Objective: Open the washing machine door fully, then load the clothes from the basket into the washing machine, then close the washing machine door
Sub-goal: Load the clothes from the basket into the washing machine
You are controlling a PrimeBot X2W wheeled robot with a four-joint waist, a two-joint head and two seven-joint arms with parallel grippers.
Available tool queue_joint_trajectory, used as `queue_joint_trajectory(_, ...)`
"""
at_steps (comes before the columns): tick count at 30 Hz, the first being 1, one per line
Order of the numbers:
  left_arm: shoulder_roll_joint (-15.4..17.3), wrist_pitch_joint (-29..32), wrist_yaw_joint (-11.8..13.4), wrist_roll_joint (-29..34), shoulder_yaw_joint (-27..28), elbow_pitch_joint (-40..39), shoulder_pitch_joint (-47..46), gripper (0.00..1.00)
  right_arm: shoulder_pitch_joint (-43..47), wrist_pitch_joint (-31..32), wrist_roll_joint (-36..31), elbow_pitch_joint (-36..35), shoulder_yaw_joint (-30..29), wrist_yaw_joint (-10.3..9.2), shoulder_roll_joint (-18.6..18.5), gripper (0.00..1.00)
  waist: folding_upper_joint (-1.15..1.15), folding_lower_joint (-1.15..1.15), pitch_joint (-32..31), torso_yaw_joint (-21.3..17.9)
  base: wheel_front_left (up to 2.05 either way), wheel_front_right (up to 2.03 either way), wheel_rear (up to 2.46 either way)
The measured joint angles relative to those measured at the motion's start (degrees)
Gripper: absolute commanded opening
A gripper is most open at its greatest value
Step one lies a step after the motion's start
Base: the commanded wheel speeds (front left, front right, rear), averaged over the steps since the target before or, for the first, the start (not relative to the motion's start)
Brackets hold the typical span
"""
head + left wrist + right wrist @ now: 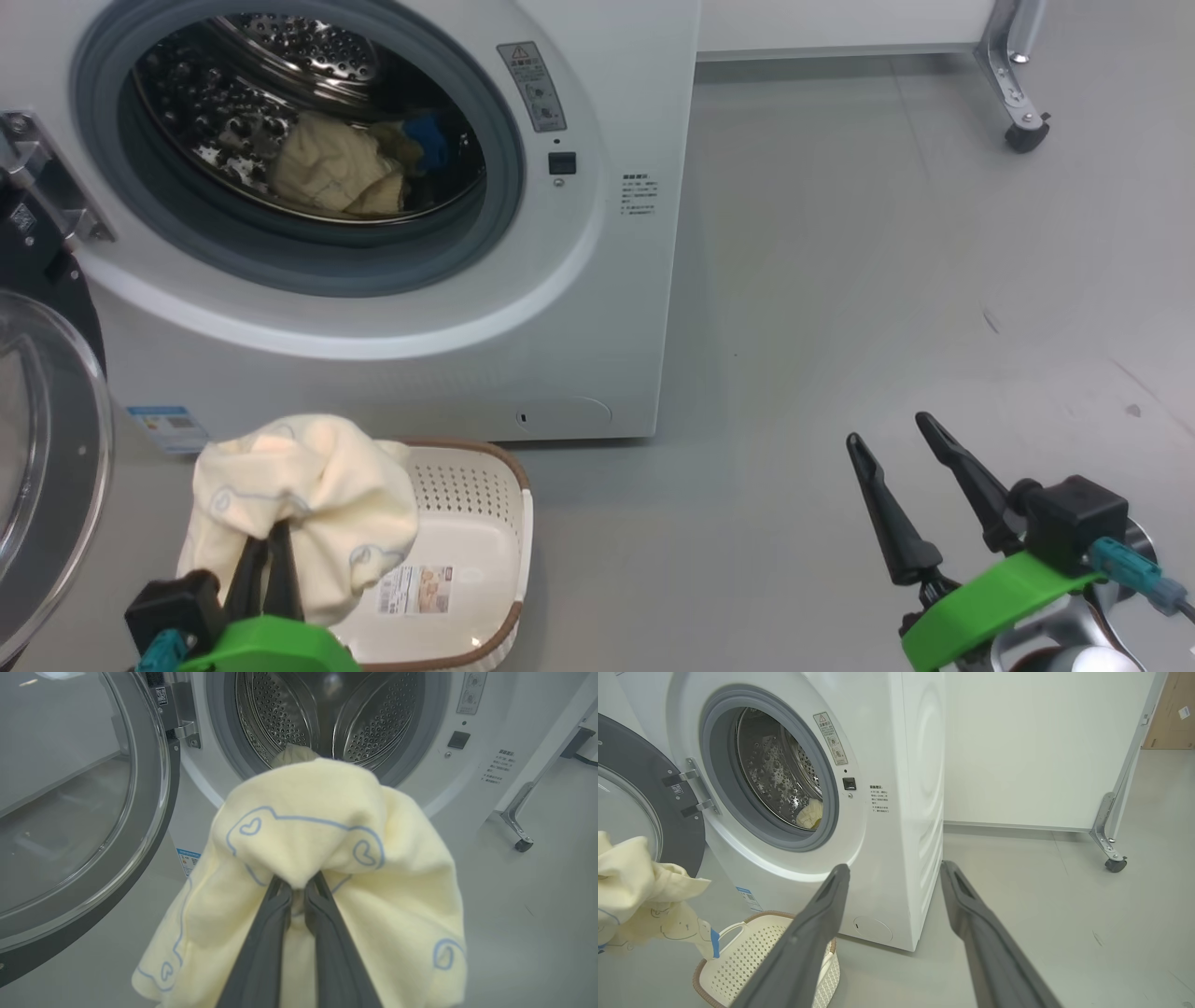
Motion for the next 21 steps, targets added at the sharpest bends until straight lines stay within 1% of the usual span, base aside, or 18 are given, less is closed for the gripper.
queue_joint_trajectory(6, 0.1, 0.0, -0.7, -1.5, 1.1, 4.3, -5.6, 0.0, -0.2, -0.1, 0.1, 0.0, 1.2, 0.0, 0.0, 1.0, 0.0, 0.01, 2.1, -1.8, 0.0, 0.0, 0.0)
queue_joint_trajectory(9, 0.2, 0.1, -1.3, -2.5, 2.1, 7.7, -10.1, 0.0, -1.3, -0.4, 0.6, 0.0, 1.9, 0.0, 0.0, 1.0, 0.0, 0.0, 4.8, -2.9, 0.0, 0.0, 0.0)
queue_joint_trajectory(13, 1.3, 1.2, -2.9, -3.0, 3.0, 12.4, -17.1, 0.0, -4.8, -1.4, 1.1, 0.1, 3.0, 0.0, 0.0, 1.0, 0.0, 0.02, 8.8, -4.0, 0.0, 0.0, 0.0)
queue_joint_trajectory(18, 3.0, 3.7, -5.1, -5.0, 4.3, 19.1, -27.4, 0.0, -8.7, -3.3, 1.8, 1.0, 3.9, 0.0, 0.0, 1.0, 0.0, 0.02, 14.0, -5.9, 0.0, 0.0, 0.0)
queue_joint_trajectory(19, 3.0, 3.7, -5.1, -5.0, 4.3, 19.1, -27.4, 0.0, -8.7, -3.3, 1.8, 1.0, 3.9, 0.0, 0.0, 1.0, 0.0, 0.02, 14.0, -5.9, 0.0, 0.0, 0.0)
queue_joint_trajectory(20, 3.4, 4.5, -5.6, -5.0, 4.5, 20.4, -29.5, 0.0, -9.3, -3.8, 2.1, 1.3, 4.2, 0.0, 0.0, 1.0, 0.0, 0.02, 15.1, -6.4, 0.0, 0.0, 0.0)
queue_joint_trajectory(21, 4.6, 6.0, -6.5, -5.4, 4.9, 23.0, -33.6, 0.0, -10.6, -4.5, 2.6, 1.9, 4.7, 0.0, 0.0, 1.0, 0.0, 0.02, 17.2, -7.3, 0.0, 0.0, 0.0)
